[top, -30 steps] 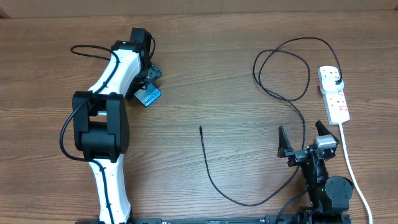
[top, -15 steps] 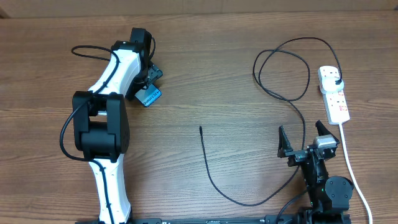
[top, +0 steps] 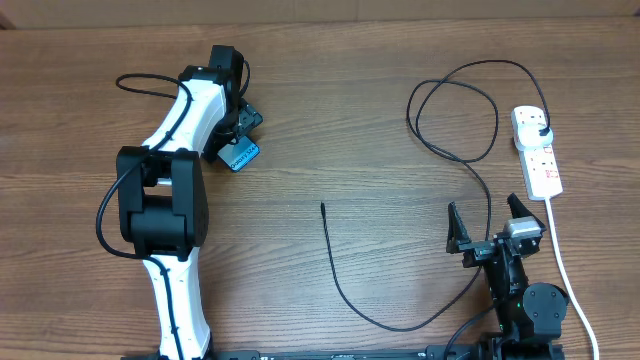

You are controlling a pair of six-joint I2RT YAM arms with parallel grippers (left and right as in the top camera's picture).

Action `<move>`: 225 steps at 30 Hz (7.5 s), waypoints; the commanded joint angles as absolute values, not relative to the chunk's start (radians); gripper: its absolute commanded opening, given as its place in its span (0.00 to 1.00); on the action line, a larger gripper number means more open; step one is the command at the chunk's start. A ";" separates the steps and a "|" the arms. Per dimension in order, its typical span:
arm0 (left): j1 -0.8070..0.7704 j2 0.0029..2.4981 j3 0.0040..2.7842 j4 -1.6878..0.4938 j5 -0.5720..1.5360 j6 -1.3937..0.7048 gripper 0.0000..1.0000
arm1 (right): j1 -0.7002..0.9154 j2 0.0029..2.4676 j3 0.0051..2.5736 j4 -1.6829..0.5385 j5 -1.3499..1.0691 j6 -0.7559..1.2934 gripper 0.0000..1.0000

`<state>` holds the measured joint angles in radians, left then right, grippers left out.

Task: Plug charger to phone and switch on socket
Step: 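Lower the left gripper onto the phone, aligning with its long sides, then close the left gripper on the phone's sides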

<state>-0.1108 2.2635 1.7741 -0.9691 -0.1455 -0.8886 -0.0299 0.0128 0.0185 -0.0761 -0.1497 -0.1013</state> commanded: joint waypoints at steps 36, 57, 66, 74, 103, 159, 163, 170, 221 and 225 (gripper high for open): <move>-0.097 2.319 1.787 -0.960 -0.108 -0.914 1.00 | -0.022 0.003 0.008 -0.072 -0.147 -0.102 1.00; -0.031 2.319 1.787 -0.968 -0.076 -0.913 1.00 | -0.022 0.003 0.008 -0.072 -0.147 -0.102 1.00; -0.043 2.319 1.787 -0.968 -0.058 -0.913 1.00 | -0.022 0.003 0.008 -0.072 -0.147 -0.102 1.00; -0.053 2.319 1.787 -0.968 -0.043 -0.915 1.00 | -0.022 0.003 0.008 -0.072 -0.147 -0.102 1.00; -0.066 2.319 1.787 -0.964 -0.085 -0.965 1.00 | -0.022 0.003 0.008 -0.072 -0.147 -0.102 1.00; -0.024 2.319 1.787 -0.961 -0.068 -0.965 1.00 | -0.022 0.003 0.008 -0.072 -0.147 -0.102 1.00; -0.020 2.319 1.787 -0.961 -0.057 -0.965 1.00 | -0.022 0.003 0.008 -0.072 -0.147 -0.102 1.00; -0.020 2.319 1.787 -0.962 -0.057 -0.965 1.00 | -0.022 0.003 0.008 -0.072 -0.147 -0.102 1.00; -0.021 2.319 1.787 -0.973 -0.062 -0.965 0.08 | -0.022 0.003 0.008 -0.072 -0.147 -0.102 1.00; -0.021 2.319 1.787 -0.971 -0.062 -0.965 0.04 | -0.022 0.003 0.008 -0.072 -0.147 -0.102 1.00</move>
<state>-0.0254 2.2848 1.7832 -0.9710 -0.0711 -0.9516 -0.0299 0.0128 0.0185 -0.0757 -0.1501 -0.1013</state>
